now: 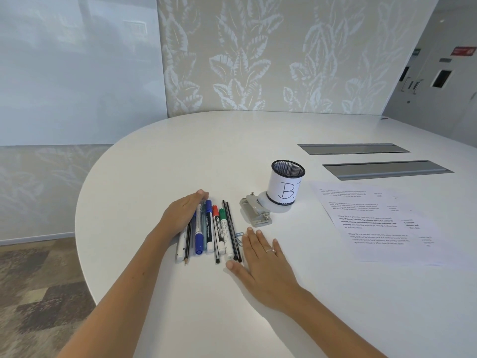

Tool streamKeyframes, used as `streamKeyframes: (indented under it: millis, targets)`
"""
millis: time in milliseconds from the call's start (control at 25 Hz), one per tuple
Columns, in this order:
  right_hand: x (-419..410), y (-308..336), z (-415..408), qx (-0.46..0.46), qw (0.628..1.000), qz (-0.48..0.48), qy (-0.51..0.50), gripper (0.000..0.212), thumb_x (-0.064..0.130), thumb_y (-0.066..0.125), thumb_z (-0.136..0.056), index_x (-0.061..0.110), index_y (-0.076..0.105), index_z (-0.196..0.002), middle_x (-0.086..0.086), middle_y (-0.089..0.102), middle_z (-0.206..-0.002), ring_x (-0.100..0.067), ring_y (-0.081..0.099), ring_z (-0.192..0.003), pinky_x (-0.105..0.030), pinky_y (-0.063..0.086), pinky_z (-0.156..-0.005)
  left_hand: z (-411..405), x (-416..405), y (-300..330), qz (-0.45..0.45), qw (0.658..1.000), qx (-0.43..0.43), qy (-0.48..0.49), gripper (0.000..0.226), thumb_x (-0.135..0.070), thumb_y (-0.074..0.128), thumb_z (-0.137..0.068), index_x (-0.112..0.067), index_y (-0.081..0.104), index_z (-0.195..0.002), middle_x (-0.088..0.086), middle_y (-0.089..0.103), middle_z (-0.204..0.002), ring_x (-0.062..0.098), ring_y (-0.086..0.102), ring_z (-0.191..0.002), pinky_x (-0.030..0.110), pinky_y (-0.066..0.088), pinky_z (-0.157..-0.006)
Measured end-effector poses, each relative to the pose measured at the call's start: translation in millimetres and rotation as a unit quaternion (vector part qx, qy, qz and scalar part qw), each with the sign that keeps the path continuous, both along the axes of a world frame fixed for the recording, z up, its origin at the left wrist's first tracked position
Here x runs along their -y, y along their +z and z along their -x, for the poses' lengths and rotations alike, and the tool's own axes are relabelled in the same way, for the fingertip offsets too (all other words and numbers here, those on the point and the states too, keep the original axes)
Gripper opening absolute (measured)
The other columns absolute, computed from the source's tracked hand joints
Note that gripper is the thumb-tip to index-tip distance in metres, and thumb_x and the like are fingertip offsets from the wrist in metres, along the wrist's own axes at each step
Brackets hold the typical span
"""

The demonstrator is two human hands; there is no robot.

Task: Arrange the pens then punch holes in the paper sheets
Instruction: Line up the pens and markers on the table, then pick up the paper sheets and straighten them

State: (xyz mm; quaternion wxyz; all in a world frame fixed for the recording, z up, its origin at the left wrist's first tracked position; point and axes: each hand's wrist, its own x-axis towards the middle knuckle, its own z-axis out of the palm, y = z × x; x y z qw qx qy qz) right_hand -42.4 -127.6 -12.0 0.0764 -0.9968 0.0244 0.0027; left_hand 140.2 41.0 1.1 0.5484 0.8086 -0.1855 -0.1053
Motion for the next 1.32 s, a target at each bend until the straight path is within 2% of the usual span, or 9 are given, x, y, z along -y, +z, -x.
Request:
streamKeyframes:
  millis: [80, 160, 280, 520, 720, 840, 960, 1040, 1320]
  targets:
    - [0, 2, -3, 0.041, 0.997, -0.060, -0.006, 0.077, 0.064, 0.013, -0.092, 0.015, 0.011, -0.151, 0.000, 0.003, -0.162, -0.015, -0.001, -0.148, -0.038, -0.001, -0.119, 0, 0, 0, 0.000, 1.000, 0.000, 0.003, 0.057, -0.070, 0.027, -0.090, -0.037, 0.062, -0.121, -0.018, 0.061, -0.127, 0.006, 0.052, -0.121, 0.035, 0.035, -0.107]
    - [5, 5, -9, 0.146, 0.974, -0.171, -0.039, 0.064, 0.053, 0.027, -0.097, 0.015, 0.025, -0.148, -0.002, 0.021, -0.158, -0.016, 0.014, -0.147, -0.028, 0.008, -0.116, 0, 0, 0, -0.002, 1.000, 0.001, 0.003, 0.057, -0.069, 0.027, -0.090, -0.037, 0.062, -0.120, -0.017, 0.062, -0.126, 0.009, 0.053, -0.120, 0.041, 0.035, -0.110]
    - [25, 16, -32, 0.238, 0.949, -0.183, -0.098, 0.048, 0.035, 0.045, -0.097, 0.019, 0.038, -0.142, -0.006, 0.028, -0.154, -0.022, 0.027, -0.140, -0.031, 0.022, -0.112, 0, 0, 0, -0.007, 1.000, 0.007, 0.005, 0.056, -0.068, 0.026, -0.091, -0.036, 0.063, -0.120, -0.016, 0.063, -0.124, 0.010, 0.054, -0.119, 0.044, 0.036, -0.109]
    - [41, 26, -67, 0.116, 0.979, -0.166, -0.028, 0.049, 0.026, 0.048, -0.095, 0.037, 0.036, -0.141, -0.002, 0.035, -0.146, -0.022, 0.050, -0.121, -0.036, 0.045, -0.097, -5, 0, -1, -0.026, 0.998, 0.056, 0.007, 0.048, -0.061, 0.033, -0.091, -0.033, 0.064, -0.114, -0.013, 0.065, -0.119, 0.016, 0.057, -0.114, 0.043, 0.042, -0.102]
    - [55, 16, -45, 0.145, 0.977, -0.144, -0.059, 0.050, 0.024, 0.046, -0.095, 0.044, 0.035, -0.140, 0.001, 0.047, -0.128, -0.020, 0.056, -0.098, -0.035, 0.049, -0.087, -7, 2, -1, 0.022, 0.996, 0.079, 0.027, 0.029, -0.037, 0.043, -0.098, -0.028, 0.065, -0.116, -0.011, 0.065, -0.115, 0.014, 0.057, -0.113, 0.028, 0.043, -0.089]
    - [74, 13, -25, 0.168, 0.972, -0.140, -0.086, 0.050, 0.024, 0.047, -0.095, 0.043, 0.035, -0.140, 0.002, 0.049, -0.120, -0.016, 0.055, -0.091, -0.032, 0.049, -0.082, -1, 5, 7, 0.010, 0.992, 0.123, 0.038, 0.030, -0.023, 0.044, -0.098, -0.026, 0.060, -0.124, -0.008, 0.063, -0.125, 0.014, 0.054, -0.120, 0.032, 0.043, -0.099]
    - [95, 11, -8, 0.169, 0.968, -0.145, -0.115, 0.049, 0.026, 0.046, -0.095, 0.043, 0.034, -0.140, 0.003, 0.047, -0.122, -0.015, 0.054, -0.093, -0.033, 0.049, -0.084, 16, 29, 25, -0.099, 0.955, 0.278, 0.000, 0.035, -0.016, 0.046, -0.096, -0.021, 0.057, -0.129, -0.004, 0.060, -0.132, 0.018, 0.051, -0.124, 0.034, 0.037, -0.104]
    - [107, 10, 1, 0.168, 0.967, -0.144, -0.126, 0.049, 0.027, 0.046, -0.096, 0.044, 0.032, -0.140, 0.004, 0.046, -0.125, -0.015, 0.054, -0.096, -0.032, 0.048, -0.084, 38, 59, 38, -0.109, 0.933, 0.339, -0.051, 0.036, -0.015, 0.050, -0.094, -0.020, 0.058, -0.129, -0.002, 0.060, -0.132, 0.019, 0.050, -0.125, 0.031, 0.034, -0.103]
    - [148, 20, 20, 0.147, 0.972, -0.178, -0.039, 0.053, 0.017, 0.049, -0.095, 0.023, 0.033, -0.146, -0.008, 0.052, -0.123, -0.020, 0.054, -0.109, -0.025, 0.044, -0.089, 121, 181, 40, -0.178, 0.908, 0.321, -0.199, 0.056, -0.021, 0.048, -0.092, -0.016, 0.033, -0.146, 0.002, 0.042, -0.149, 0.019, 0.036, -0.136, 0.033, 0.030, -0.110]
